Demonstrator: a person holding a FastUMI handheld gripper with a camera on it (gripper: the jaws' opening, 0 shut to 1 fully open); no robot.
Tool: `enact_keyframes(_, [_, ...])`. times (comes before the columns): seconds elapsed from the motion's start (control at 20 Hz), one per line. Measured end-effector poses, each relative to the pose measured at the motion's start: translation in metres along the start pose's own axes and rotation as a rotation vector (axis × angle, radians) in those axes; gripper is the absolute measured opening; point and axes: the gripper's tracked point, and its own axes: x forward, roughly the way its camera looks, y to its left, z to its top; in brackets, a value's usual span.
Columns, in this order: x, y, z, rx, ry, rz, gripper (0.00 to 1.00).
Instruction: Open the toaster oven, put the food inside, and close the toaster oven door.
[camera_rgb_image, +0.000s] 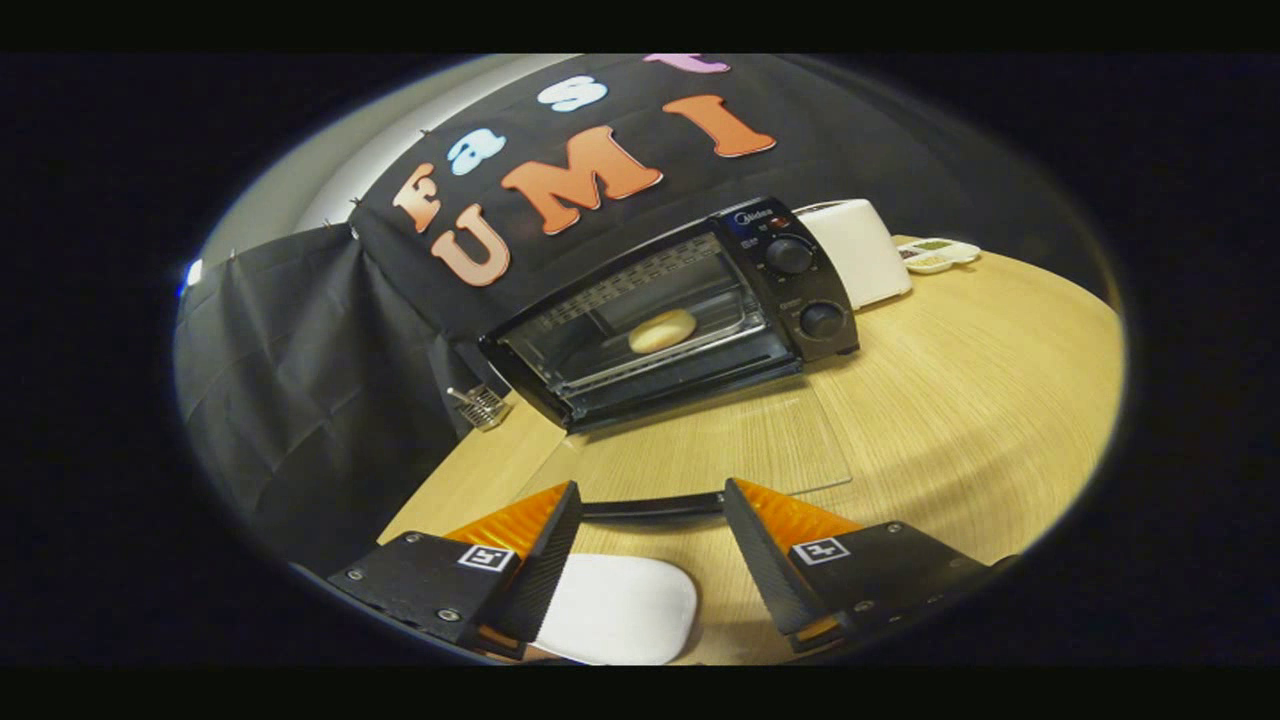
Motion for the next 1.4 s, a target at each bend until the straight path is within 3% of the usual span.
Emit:
enact_keyframes(0.7, [0.011, -0.017, -0.017, -0.151, 0.055, -0.090, 0.86])
enact_keyframes(1.15, [0.018, 0.013, 0.051, -0.146, -0.116, -0.032, 0.86])
enact_keyframes(1.4, [0.033, 0.027, 0.096, -0.017, -0.177, 0.032, 0.87])
